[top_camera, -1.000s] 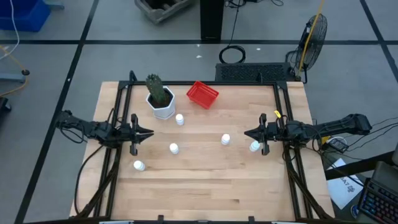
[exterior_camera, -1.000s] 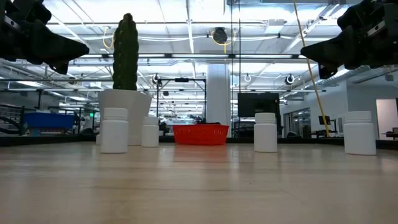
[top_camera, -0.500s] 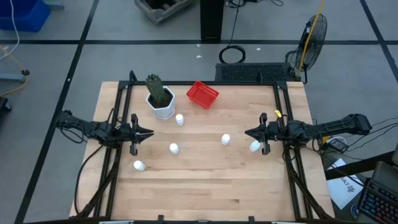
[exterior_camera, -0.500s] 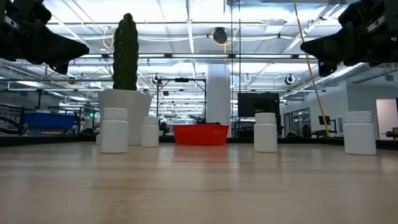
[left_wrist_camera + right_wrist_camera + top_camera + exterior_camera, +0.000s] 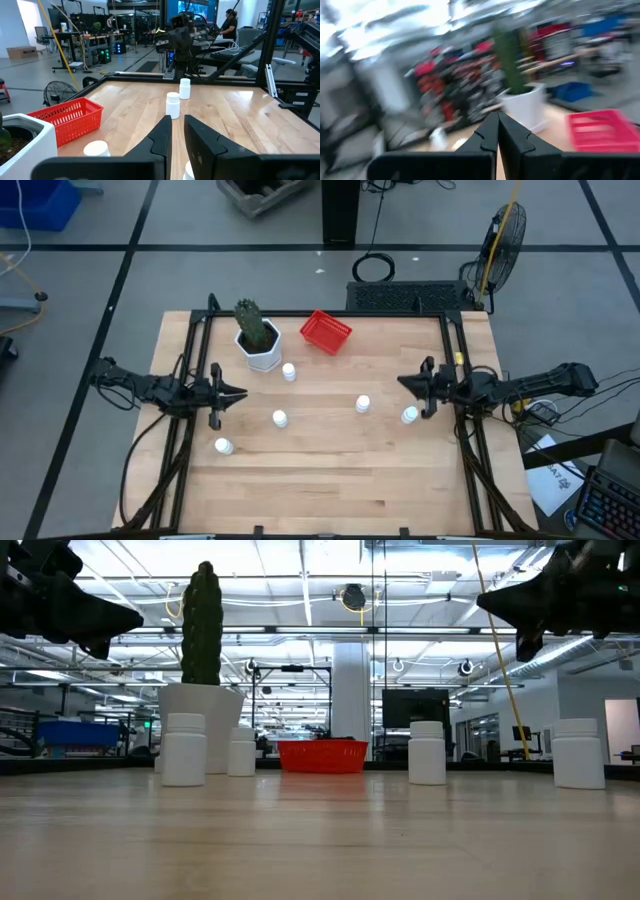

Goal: Pick and place pill bottles into a basket
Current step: Put the white pill bottle into the red bin

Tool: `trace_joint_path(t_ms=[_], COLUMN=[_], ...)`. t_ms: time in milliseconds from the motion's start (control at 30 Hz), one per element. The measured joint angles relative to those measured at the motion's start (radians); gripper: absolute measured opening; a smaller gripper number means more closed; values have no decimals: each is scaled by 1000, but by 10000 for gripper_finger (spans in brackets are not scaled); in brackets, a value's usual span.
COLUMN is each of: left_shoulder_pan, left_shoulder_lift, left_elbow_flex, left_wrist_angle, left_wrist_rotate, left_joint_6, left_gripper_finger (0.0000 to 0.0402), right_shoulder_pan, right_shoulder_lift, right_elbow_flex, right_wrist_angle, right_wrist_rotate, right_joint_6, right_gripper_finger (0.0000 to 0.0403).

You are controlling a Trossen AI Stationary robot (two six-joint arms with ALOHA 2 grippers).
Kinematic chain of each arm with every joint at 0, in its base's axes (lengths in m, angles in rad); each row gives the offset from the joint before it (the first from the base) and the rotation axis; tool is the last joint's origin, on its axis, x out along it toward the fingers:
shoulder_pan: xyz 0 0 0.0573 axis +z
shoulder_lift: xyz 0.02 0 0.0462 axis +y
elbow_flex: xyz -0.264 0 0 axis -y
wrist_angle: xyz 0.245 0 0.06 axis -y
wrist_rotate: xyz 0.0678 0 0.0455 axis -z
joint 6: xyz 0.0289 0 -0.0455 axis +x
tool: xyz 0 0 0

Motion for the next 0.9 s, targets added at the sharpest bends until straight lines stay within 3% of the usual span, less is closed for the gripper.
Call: trace_joint_path(t_ms=[100,333,400,500,633,767,900], left_shoulder_pan=[0,0,0,0,0,0,0], left_shoulder_lift=[0,0,0,0,0,0,0], left_elbow_flex=[0,0,0,0,0,0,0], left_wrist_angle=[0,0,0,0,0,1,1], left_wrist_rotate=[0,0,0,0,0,0,0], left_joint_6=[0,0,0,0,0,0,0], left_gripper_finger=[56,56,56,56,56,56,56], right_shoulder_pan=[-1,2,10,13,42,106,158], right_shoulder_lift=[7,62,89,156,277,409,518], right_elbow_flex=[0,28,53,149,373,564,778], right_wrist_angle=[59,122,90,-96,-421,-689,-938], right_wrist_rotate=[43,-193,-209,-183,-168,-10,58], right_joint_6=[-57,-221,-314,-423,-400,-371,-270], right_gripper_finger=[0,0,0,0,0,10,53])
